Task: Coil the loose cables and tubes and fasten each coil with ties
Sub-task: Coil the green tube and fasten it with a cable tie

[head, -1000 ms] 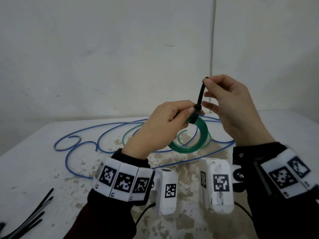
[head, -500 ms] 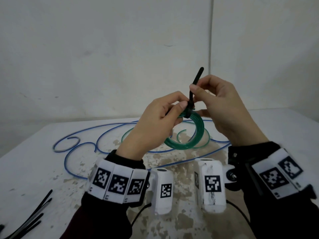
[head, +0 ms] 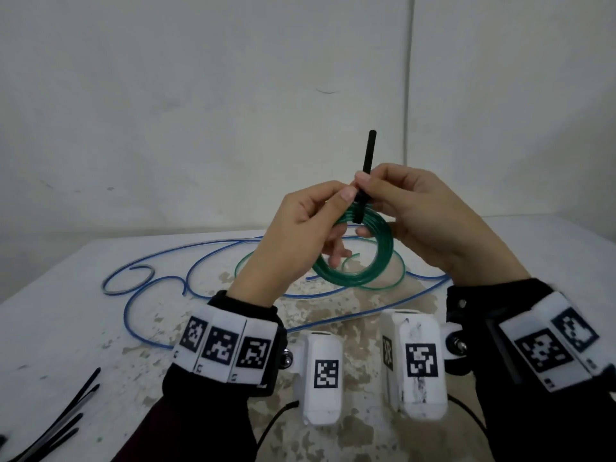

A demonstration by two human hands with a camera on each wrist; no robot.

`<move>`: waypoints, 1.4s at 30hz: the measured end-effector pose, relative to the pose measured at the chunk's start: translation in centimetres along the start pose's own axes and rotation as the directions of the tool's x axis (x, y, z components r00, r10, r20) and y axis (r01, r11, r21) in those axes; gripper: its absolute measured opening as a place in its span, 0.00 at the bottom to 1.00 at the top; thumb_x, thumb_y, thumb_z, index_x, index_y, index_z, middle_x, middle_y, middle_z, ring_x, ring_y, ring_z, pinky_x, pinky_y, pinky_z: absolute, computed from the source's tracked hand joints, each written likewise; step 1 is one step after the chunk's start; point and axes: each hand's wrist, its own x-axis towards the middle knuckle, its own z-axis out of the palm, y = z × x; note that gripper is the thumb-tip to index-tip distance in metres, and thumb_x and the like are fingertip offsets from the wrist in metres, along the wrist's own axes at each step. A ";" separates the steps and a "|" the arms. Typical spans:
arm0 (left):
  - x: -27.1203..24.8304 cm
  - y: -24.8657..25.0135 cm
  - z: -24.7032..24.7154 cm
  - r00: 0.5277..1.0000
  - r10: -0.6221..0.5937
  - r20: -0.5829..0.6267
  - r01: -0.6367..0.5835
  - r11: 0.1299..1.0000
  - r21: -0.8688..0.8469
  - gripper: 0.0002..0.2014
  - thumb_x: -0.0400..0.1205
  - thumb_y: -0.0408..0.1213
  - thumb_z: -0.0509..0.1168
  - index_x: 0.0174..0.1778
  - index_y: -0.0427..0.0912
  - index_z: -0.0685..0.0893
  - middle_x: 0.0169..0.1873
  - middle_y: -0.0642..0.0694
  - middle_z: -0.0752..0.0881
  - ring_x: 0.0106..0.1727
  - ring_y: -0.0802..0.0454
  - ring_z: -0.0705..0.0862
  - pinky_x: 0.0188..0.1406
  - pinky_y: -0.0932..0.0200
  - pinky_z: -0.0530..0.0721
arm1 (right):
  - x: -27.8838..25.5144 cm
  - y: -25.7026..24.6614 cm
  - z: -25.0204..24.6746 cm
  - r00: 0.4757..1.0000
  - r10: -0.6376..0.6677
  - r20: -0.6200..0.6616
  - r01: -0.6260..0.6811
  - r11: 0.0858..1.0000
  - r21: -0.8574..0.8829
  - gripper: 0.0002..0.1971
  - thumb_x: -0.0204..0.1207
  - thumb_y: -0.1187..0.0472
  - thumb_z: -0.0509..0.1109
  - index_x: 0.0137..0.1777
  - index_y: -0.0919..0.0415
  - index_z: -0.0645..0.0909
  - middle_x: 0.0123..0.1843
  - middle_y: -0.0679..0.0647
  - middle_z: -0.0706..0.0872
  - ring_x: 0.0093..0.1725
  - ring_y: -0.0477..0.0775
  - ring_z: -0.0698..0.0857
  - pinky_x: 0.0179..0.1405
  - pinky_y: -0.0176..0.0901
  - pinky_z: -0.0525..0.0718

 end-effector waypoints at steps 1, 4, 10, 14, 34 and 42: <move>0.0 0.1 0.1 1.000 -0.012 -0.011 0.011 1.000 -0.018 0.13 0.88 0.36 0.55 0.52 0.33 0.82 0.19 0.52 0.61 0.17 0.55 0.63 0.23 0.56 0.84 | 0.0 0.0 0.1 1.000 -0.011 -0.007 0.011 1.000 0.002 0.12 0.80 0.62 0.67 0.34 0.63 0.78 0.32 0.51 0.85 0.35 0.46 0.85 0.28 0.38 0.85; 0.1 -0.1 0.3 0.998 -0.039 -0.043 0.040 0.999 0.011 0.17 0.89 0.37 0.52 0.53 0.23 0.78 0.18 0.55 0.59 0.18 0.56 0.58 0.14 0.62 0.72 | 0.0 0.2 0.0 0.998 -0.046 -0.043 0.044 0.998 -0.052 0.11 0.79 0.62 0.68 0.35 0.64 0.77 0.32 0.53 0.84 0.35 0.46 0.85 0.27 0.39 0.85; 0.1 -0.5 0.7 0.998 -0.014 -0.058 0.021 0.993 0.119 0.17 0.89 0.38 0.52 0.47 0.26 0.74 0.15 0.57 0.62 0.16 0.56 0.59 0.18 0.58 0.61 | -0.1 0.4 0.4 0.989 -0.109 -0.097 0.091 0.981 -0.173 0.11 0.77 0.61 0.71 0.34 0.64 0.77 0.33 0.56 0.80 0.31 0.42 0.83 0.24 0.38 0.83; 0.1 -0.4 0.7 0.998 -0.029 -0.058 0.035 0.994 0.104 0.17 0.89 0.38 0.52 0.47 0.24 0.71 0.18 0.53 0.60 0.17 0.54 0.57 0.19 0.55 0.56 | -0.1 0.5 0.5 0.988 -0.112 -0.103 0.092 0.979 -0.183 0.11 0.77 0.61 0.71 0.35 0.63 0.78 0.33 0.56 0.80 0.30 0.41 0.83 0.23 0.37 0.81; -0.2 0.1 0.8 0.970 0.188 -0.153 -0.106 0.898 0.428 0.14 0.81 0.33 0.66 0.30 0.37 0.75 0.13 0.55 0.68 0.18 0.57 0.64 0.21 0.71 0.60 | 0.1 1.0 1.2 0.976 -0.156 -0.151 0.114 0.960 -0.256 0.14 0.79 0.62 0.70 0.33 0.61 0.72 0.36 0.63 0.80 0.35 0.53 0.77 0.28 0.39 0.81; -0.4 0.3 1.9 0.946 0.288 -0.150 -0.153 0.804 0.575 0.16 0.81 0.33 0.65 0.27 0.49 0.74 0.16 0.62 0.74 0.20 0.61 0.71 0.22 0.72 0.62 | -0.2 0.9 0.8 0.974 -0.173 -0.146 0.130 0.956 -0.262 0.13 0.79 0.66 0.68 0.33 0.62 0.72 0.40 0.68 0.79 0.38 0.57 0.79 0.29 0.38 0.81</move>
